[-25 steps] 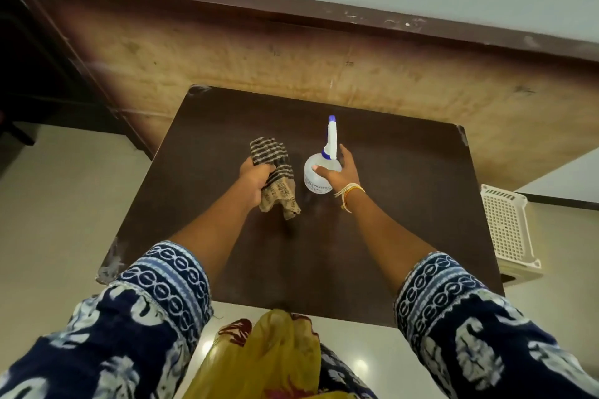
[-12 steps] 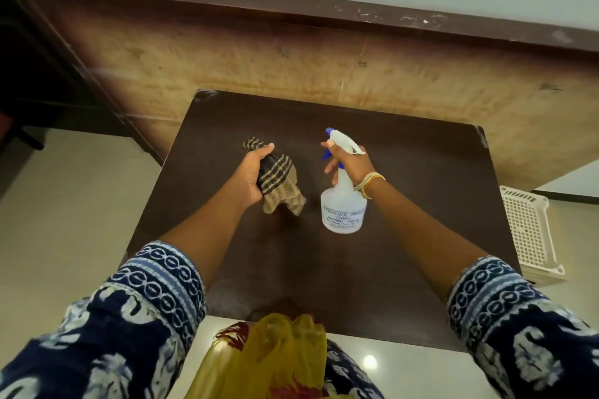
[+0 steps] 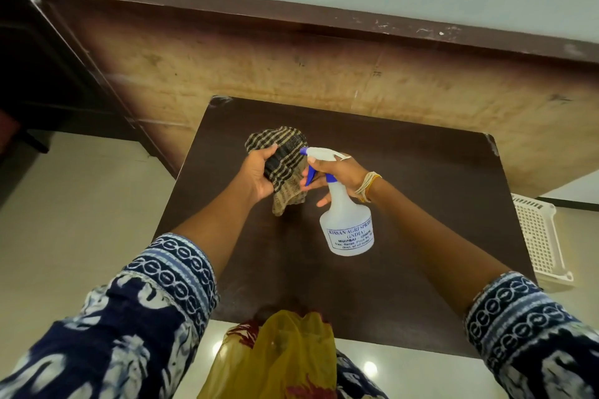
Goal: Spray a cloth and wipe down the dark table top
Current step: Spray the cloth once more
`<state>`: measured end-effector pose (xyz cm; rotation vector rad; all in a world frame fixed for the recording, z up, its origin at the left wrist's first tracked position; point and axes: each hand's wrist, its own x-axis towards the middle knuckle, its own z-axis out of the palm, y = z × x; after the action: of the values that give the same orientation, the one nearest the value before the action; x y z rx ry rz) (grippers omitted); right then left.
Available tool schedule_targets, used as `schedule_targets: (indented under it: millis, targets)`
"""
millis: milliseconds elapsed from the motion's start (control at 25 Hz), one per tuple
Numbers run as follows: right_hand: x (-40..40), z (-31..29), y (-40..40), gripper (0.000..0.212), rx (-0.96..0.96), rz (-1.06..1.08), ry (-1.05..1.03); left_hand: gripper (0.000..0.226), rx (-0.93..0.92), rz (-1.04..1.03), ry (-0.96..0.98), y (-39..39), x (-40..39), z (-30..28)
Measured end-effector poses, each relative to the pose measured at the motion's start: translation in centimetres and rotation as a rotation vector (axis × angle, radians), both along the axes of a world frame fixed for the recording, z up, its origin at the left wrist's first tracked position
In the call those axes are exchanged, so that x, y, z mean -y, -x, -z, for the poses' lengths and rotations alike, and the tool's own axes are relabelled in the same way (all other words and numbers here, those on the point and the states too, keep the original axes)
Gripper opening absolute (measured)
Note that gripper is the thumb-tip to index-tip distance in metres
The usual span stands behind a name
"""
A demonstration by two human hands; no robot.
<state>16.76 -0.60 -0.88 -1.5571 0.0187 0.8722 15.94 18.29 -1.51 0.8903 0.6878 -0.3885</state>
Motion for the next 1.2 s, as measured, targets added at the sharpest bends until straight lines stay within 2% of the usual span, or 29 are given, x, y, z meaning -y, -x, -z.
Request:
schedule_targets:
  millis: [200,480,640,840,1040,1200]
  targets:
    - [-2.1,-0.3,-0.4,0.017,0.095,-0.051,0.123,0.039,0.02,-0.024,0.085,-0.4,-1.4,0.2]
    - [-2.4,-0.6,-0.7,0.022,0.194,-0.026,0.159,0.031,0.054,-0.038,0.101,-1.4,-3.0,0.2]
    - [-2.7,-0.9,-0.5,0.022,0.168,-0.002,0.224,0.027,0.063,-0.065,0.105,-1.6,-3.7,0.2]
    - [-2.3,-0.8,-0.6,0.023,0.216,-0.07,0.197,0.026,0.067,-0.067,0.097,-1.6,-3.9,0.1]
    - [-2.6,-0.4,-0.5,0.019,0.244,-0.009,0.248,0.024,0.062,-0.057,0.097,-1.3,-3.6,-0.1]
    - [-2.1,0.3,-0.7,0.018,0.254,0.054,0.189,0.023,0.061,-0.062,0.092,-1.3,-3.5,0.0]
